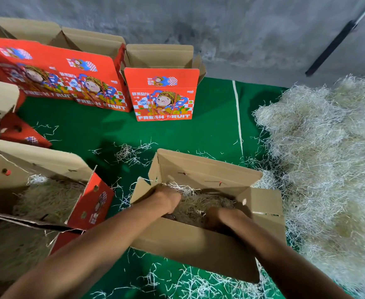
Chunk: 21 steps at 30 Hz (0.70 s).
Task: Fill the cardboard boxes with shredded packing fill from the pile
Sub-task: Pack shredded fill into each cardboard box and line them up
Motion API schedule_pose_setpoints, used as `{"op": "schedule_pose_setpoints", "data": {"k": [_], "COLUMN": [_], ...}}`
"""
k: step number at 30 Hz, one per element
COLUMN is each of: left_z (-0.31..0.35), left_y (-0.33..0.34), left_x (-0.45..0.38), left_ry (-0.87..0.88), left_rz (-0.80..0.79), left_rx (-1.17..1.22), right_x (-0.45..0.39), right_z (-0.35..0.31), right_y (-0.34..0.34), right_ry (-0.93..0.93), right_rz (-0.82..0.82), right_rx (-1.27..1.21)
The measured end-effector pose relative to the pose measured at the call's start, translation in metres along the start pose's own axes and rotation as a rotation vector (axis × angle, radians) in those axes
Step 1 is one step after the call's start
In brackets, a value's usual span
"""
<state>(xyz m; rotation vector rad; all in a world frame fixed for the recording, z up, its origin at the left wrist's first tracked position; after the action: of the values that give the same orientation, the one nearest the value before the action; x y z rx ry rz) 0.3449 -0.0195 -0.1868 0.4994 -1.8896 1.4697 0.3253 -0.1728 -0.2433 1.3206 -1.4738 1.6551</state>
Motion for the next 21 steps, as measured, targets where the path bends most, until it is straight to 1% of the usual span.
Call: {"op": "schedule_pose_setpoints", "data": {"k": [2, 3, 4, 5, 6, 7, 8, 9, 11, 13, 17, 18, 21], "left_z": [0.0, 0.002, 0.004, 0.005, 0.005, 0.004, 0.002, 0.0, 0.001, 0.0, 0.002, 0.004, 0.008], "left_y": [-0.014, -0.016, -0.012, -0.005, 0.002, 0.009, 0.014, 0.017, 0.023, 0.029, 0.043, 0.043, 0.037], "left_x": [0.003, 0.003, 0.002, 0.001, -0.001, -0.003, -0.005, -0.006, -0.012, -0.018, -0.024, -0.023, -0.02], "left_ry": [-0.03, -0.045, -0.059, -0.068, -0.069, -0.065, -0.056, -0.038, 0.016, 0.039, 0.059, 0.062, 0.028], "left_rz": [0.122, 0.143, 0.124, 0.075, 0.013, -0.041, -0.074, -0.088, -0.086, -0.082, -0.105, -0.101, -0.061], "left_rx": [-0.008, 0.003, 0.02, 0.028, 0.011, -0.029, -0.09, -0.145, -0.21, -0.305, -0.538, -0.571, -0.571], "right_x": [0.005, 0.01, 0.013, 0.014, 0.013, 0.011, 0.009, 0.01, 0.017, 0.02, 0.03, 0.033, 0.038], "right_z": [-0.008, -0.017, -0.03, -0.045, -0.062, -0.077, -0.088, -0.095, -0.095, -0.084, -0.064, -0.057, -0.033], "right_y": [-0.033, -0.052, -0.067, -0.076, -0.078, -0.073, -0.066, -0.059, -0.05, -0.045, -0.041, -0.039, -0.031], "right_ry": [-0.025, -0.062, -0.111, -0.158, -0.204, -0.245, -0.287, -0.327, -0.379, -0.335, -0.203, -0.163, -0.045], "right_rz": [0.247, 0.385, 0.472, 0.495, 0.453, 0.376, 0.323, 0.314, 0.383, 0.419, 0.392, 0.392, 0.334], "right_rx": [-0.005, -0.01, 0.007, 0.037, 0.058, 0.102, 0.187, 0.313, 0.505, 0.568, 0.606, 0.617, 0.605]}}
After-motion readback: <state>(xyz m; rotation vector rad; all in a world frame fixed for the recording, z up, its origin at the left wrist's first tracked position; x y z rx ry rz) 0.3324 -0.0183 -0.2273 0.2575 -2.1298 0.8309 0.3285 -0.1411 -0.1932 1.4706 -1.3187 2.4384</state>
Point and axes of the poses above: each hand's wrist, its own x-axis away from the middle knuckle, its own y-axis out of the palm, z = x × y, the point moved 10 cm from there along -x, towards the middle knuckle, and after that the axes turned 1 degree about x, right-handed, at the moved point
